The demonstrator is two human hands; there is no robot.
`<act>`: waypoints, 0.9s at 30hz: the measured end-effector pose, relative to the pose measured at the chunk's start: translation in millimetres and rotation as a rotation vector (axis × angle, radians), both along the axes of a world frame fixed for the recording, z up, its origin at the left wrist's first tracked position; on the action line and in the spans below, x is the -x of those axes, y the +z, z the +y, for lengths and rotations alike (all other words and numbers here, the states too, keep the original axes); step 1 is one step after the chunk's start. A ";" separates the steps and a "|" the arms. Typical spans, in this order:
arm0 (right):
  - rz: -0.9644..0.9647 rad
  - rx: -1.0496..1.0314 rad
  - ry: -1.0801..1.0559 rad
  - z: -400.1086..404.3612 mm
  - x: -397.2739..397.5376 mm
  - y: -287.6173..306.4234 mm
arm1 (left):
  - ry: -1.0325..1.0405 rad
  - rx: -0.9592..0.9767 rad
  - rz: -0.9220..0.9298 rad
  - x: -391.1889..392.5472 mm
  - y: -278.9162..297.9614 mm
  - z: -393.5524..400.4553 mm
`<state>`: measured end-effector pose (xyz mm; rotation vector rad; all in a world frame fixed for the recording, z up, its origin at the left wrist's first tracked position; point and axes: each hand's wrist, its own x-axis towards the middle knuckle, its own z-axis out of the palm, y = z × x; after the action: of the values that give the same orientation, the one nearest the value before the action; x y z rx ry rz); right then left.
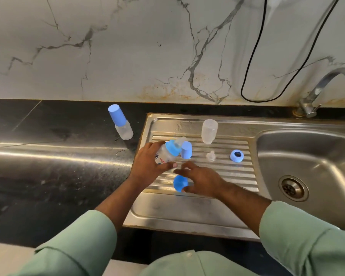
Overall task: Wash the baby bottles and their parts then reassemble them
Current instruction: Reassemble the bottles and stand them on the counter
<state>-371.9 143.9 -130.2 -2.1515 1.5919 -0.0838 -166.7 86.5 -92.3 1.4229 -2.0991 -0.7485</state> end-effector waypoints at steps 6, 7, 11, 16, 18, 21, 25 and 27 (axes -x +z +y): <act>0.009 -0.061 -0.059 -5.3 -9.0 4.1 | -0.019 -0.074 0.117 -12.3 -15.6 -2.5; -0.045 -0.002 -0.130 -4.2 -5.9 14.8 | -0.020 -0.079 0.132 -14.5 -17.2 -3.7; -0.357 0.478 -0.524 0.0 11.6 61.2 | -0.011 -0.106 0.193 -15.0 -16.4 -8.6; -0.240 -0.019 -0.584 -2.9 23.9 68.2 | -0.093 -0.152 0.240 -7.6 -12.9 -7.7; -0.539 0.149 -0.581 -6.6 21.2 97.2 | -0.119 -0.151 0.266 -5.4 -6.3 -8.8; -0.632 0.244 -0.346 -5.7 16.0 136.9 | -0.161 -0.153 0.267 -1.3 8.4 -6.8; -0.403 0.203 -0.086 -15.0 12.0 154.5 | -0.275 -0.156 0.260 6.3 31.3 -7.2; -0.314 0.203 0.007 -19.4 12.9 157.0 | -0.325 -0.139 0.234 7.4 39.3 -7.7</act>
<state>-384.8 124.5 26.8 -2.1617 1.4440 -0.5735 -174.0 78.8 -53.0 1.0098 -2.1476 -1.1477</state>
